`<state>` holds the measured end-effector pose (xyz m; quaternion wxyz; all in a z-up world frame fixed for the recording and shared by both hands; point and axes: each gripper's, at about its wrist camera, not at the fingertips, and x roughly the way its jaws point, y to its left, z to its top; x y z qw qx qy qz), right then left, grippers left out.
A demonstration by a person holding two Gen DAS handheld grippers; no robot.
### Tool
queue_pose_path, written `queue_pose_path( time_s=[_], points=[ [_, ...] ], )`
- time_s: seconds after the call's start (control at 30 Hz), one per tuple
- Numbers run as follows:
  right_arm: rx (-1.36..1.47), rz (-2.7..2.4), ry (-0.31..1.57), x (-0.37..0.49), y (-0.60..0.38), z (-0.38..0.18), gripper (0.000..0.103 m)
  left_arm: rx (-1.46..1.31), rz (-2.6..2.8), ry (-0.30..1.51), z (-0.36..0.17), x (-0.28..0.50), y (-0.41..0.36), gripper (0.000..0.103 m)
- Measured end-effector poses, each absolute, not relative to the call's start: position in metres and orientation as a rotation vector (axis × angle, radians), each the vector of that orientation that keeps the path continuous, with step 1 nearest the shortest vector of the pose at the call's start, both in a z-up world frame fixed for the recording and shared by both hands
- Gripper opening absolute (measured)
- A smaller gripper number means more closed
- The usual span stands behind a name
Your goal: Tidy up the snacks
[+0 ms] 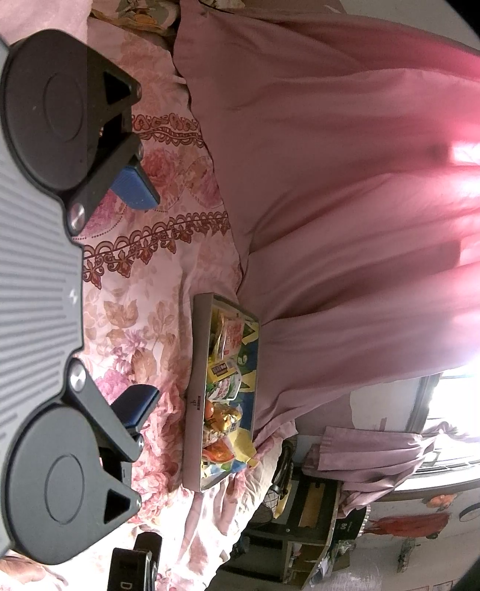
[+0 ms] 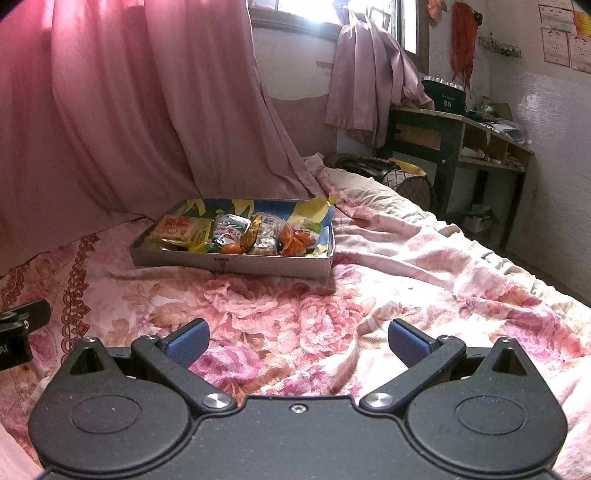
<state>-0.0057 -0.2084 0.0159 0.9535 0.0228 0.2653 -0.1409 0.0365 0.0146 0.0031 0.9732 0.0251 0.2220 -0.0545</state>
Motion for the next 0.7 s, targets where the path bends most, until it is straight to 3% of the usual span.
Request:
queue_pose_path(
  time_s=[0.7],
  points=[
    [0.047, -0.286, 0.542, -0.0055, -0.2083, 0.0153, 0.102, 0.115, -0.053, 0.468, 0.0004, 0.0342, 0.0064, 0.103]
  ],
)
